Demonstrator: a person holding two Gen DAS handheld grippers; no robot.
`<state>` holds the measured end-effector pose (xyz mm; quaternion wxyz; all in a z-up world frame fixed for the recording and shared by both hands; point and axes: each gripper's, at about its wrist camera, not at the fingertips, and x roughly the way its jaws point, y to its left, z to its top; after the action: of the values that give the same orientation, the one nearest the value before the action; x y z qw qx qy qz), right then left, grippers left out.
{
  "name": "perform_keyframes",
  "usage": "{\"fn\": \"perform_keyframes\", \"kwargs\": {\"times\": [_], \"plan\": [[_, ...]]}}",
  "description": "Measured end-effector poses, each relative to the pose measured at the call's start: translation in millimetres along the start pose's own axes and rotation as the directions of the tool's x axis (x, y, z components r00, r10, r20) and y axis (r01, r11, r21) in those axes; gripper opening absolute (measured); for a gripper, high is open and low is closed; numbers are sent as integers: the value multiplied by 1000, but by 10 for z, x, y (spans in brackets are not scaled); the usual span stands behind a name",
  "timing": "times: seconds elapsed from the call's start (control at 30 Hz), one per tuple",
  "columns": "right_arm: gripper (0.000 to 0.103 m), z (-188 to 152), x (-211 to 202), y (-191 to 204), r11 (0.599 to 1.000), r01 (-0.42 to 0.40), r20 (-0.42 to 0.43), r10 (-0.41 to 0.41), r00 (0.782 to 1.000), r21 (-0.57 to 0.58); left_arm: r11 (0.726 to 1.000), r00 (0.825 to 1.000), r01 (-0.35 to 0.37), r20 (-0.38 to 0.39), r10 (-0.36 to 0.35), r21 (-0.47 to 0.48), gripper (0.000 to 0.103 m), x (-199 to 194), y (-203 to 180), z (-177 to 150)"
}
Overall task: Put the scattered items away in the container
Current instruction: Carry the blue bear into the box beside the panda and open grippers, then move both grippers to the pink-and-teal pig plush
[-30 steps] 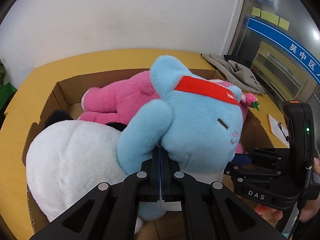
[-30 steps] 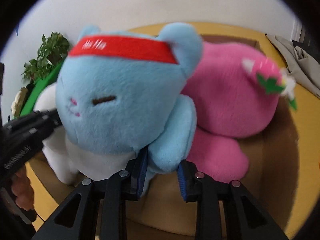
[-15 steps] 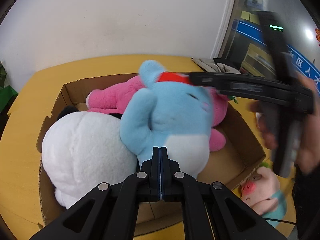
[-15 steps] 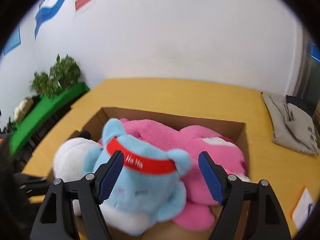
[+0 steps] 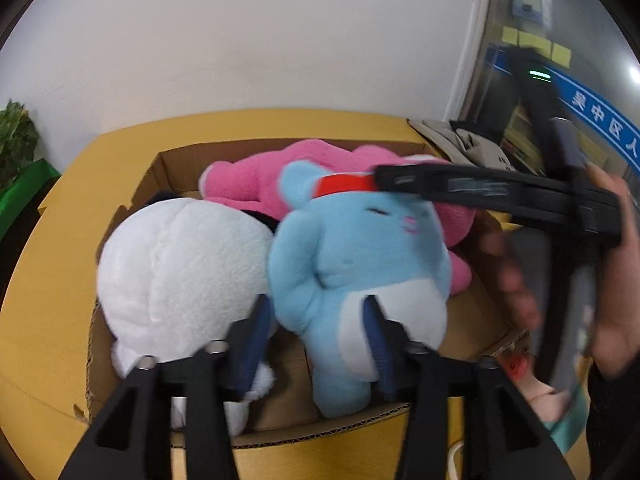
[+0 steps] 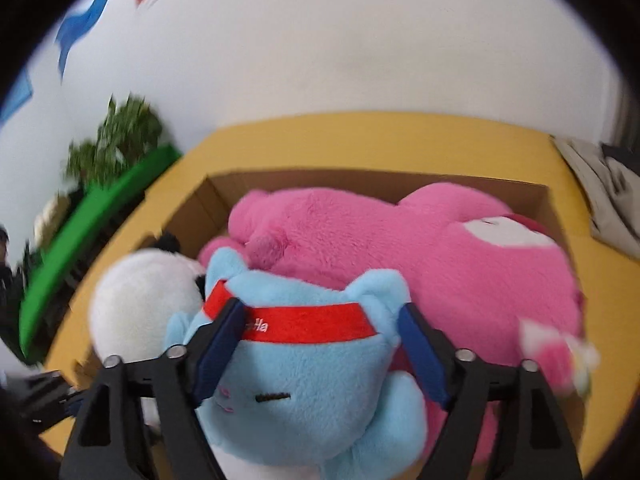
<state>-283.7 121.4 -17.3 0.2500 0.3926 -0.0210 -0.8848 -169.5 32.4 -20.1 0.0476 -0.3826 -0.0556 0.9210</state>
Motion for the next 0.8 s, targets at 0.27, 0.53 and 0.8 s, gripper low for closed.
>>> {"fn": "perform_keyframes", "kwargs": {"times": [0.27,0.53,0.8], "plan": [[103,-553,-1181,67,987,163,165,-163,973,13,995,996,-67,59,71,-70,83,-450,-40,-189],[103,-1033,-1633,422,943,311,195,-284,939,-123,994,993,-69,86,75,-80,83,-817,-191,-486],[103,-1143,-1829,577,945,296,212,-264,941,-137,995,991,-38,126,50,-97,83,-1097,-299,-556]]}}
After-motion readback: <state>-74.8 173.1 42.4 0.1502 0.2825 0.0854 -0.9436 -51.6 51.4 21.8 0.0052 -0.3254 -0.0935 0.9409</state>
